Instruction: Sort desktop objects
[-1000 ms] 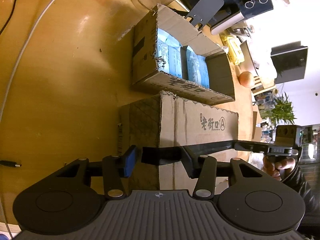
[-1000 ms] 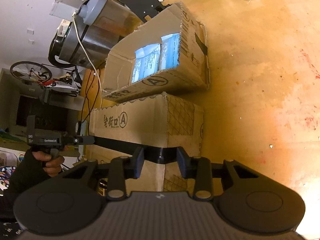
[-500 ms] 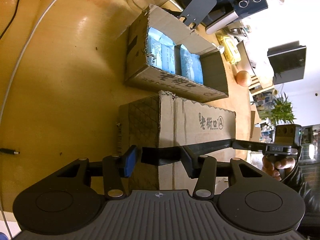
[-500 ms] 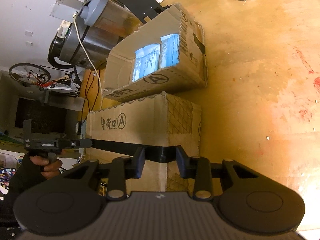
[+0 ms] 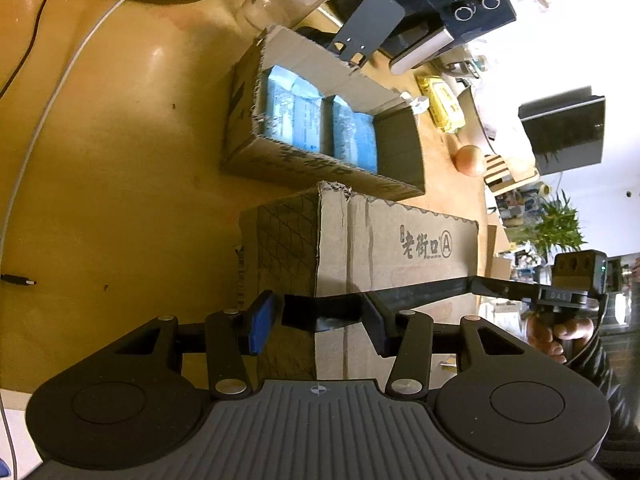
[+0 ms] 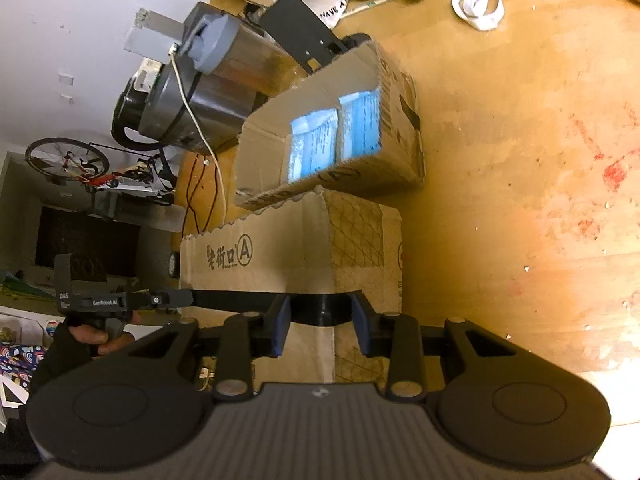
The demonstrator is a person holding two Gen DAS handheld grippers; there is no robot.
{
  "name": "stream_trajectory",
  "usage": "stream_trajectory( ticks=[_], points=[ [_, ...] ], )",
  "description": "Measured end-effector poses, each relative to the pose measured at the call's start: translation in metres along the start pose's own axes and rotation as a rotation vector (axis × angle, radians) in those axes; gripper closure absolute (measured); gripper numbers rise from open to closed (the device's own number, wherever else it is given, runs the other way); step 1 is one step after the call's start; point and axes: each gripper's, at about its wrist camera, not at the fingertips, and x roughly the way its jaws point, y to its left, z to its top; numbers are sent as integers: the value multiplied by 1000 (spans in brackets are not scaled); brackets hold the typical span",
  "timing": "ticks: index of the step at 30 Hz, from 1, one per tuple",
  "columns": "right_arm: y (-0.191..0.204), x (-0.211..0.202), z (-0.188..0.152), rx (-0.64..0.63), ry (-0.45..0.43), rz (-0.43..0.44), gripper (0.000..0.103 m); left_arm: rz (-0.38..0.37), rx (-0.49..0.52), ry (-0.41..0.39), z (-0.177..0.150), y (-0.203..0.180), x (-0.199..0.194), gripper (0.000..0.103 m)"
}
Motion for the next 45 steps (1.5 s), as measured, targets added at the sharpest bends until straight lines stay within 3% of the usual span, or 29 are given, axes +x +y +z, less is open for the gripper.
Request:
stream_trajectory(
  ticks=[20, 45],
  points=[
    [22, -17, 23, 4, -19, 7, 75, 16, 14, 1, 22, -14, -16, 57],
    [23, -10, 82, 50, -41, 6, 75, 34, 47, 3, 83, -24, -15, 57]
  ],
)
